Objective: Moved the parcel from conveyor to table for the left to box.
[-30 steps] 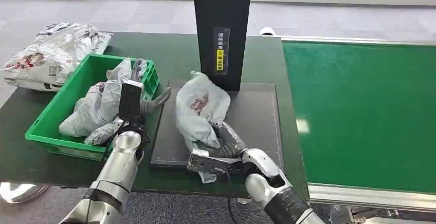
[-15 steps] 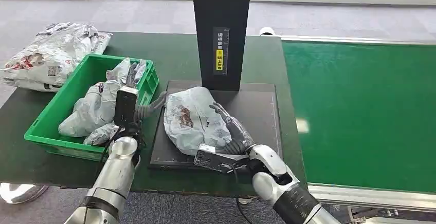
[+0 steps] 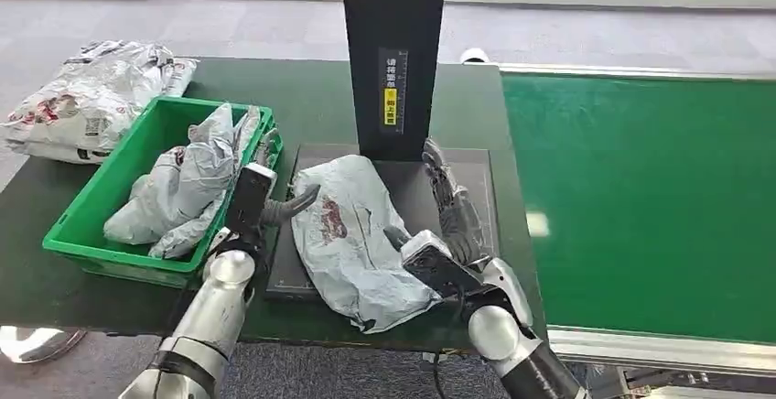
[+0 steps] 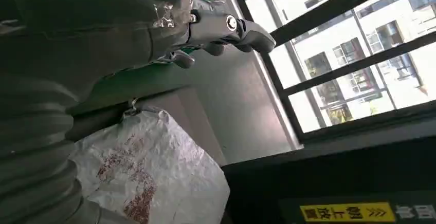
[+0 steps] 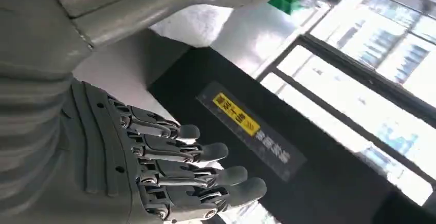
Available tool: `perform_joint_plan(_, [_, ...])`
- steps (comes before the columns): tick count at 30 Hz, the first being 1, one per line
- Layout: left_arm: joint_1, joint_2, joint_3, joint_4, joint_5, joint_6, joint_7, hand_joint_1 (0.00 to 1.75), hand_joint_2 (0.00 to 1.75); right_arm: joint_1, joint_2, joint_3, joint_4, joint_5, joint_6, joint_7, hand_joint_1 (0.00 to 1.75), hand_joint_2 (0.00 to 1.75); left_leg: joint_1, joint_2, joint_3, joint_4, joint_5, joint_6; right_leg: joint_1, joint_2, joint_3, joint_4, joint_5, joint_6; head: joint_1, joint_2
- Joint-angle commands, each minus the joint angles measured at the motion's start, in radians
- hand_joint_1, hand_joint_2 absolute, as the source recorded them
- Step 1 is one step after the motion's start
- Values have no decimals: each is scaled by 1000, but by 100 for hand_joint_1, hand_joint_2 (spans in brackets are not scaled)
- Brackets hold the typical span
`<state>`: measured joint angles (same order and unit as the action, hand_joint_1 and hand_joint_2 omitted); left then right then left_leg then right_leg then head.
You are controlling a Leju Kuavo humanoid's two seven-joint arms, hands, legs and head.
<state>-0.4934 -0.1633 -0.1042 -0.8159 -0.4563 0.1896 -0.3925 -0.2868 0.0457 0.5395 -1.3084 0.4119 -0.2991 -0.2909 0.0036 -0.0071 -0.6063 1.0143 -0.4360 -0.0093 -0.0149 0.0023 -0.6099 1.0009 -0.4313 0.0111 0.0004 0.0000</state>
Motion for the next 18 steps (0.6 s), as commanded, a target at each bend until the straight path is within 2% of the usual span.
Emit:
perform_joint_plan(1, [-135,-18,-263,315,-211,-91,38,0,175,-28,81,-314,94,-242,56,-37,0,175,0,-4,1,0,1,0,0,-4,2,0,-1,0,0,0])
perform_joint_plan(2, [-132,-22,-266,318,-217,-92,37,0,175,-33,81,-325,103,-243,58,-38,0,175,0,-5,1,-1,1,0,1,-5,4,-1,-1,0,0,0])
perform_joint_plan(3, [-150,-23,-339,380,-289,-198,72,0,175,-36,94,-368,114,-241,45,-35,0,175,0,-4,1,-1,1,0,0,-4,3,-1,0,0,0,0])
perform_joint_plan(5, [-159,-33,-394,439,-357,-251,115,0,175,-32,106,-392,117,-214,51,-18,0,175,0,-4,2,-1,1,0,0,-5,4,-2,0,0,0,0])
perform_joint_plan(6, [-173,-36,-474,488,-444,-296,157,0,175,-26,116,-404,119,-188,55,-9,0,175,-1,-4,3,-1,1,0,-1,-5,5,-1,-1,0,0,0])
perform_joint_plan(7, [-166,-39,-473,492,-443,-293,156,0,175,-23,119,-405,121,-186,56,-9,0,175,0,-3,2,-1,0,0,0,-3,4,-1,0,0,0,0])
perform_joint_plan(8, [-175,-41,-503,528,-476,-349,192,0,175,-20,124,-409,125,-169,55,-10,0,175,-1,-2,2,-1,0,0,-1,-2,3,-1,0,0,0,0])
perform_joint_plan(9, [-172,-36,-509,536,-485,-362,199,10,175,-20,127,-409,135,-166,59,-11,0,175,0,-3,3,-2,0,0,0,-3,5,-2,0,0,0,0])
perform_joint_plan(12, [-173,-25,-497,541,-479,-378,204,10,175,-22,126,-404,149,-158,60,-15,0,175,0,1,4,-2,-1,0,0,0,4,-2,0,0,0,0])
perform_joint_plan(18, [-175,-25,-497,541,-479,-380,203,10,175,-23,126,-404,149,-158,60,-15,0,175,-1,0,8,-3,-1,1,0,-1,10,-3,-1,0,0,0])
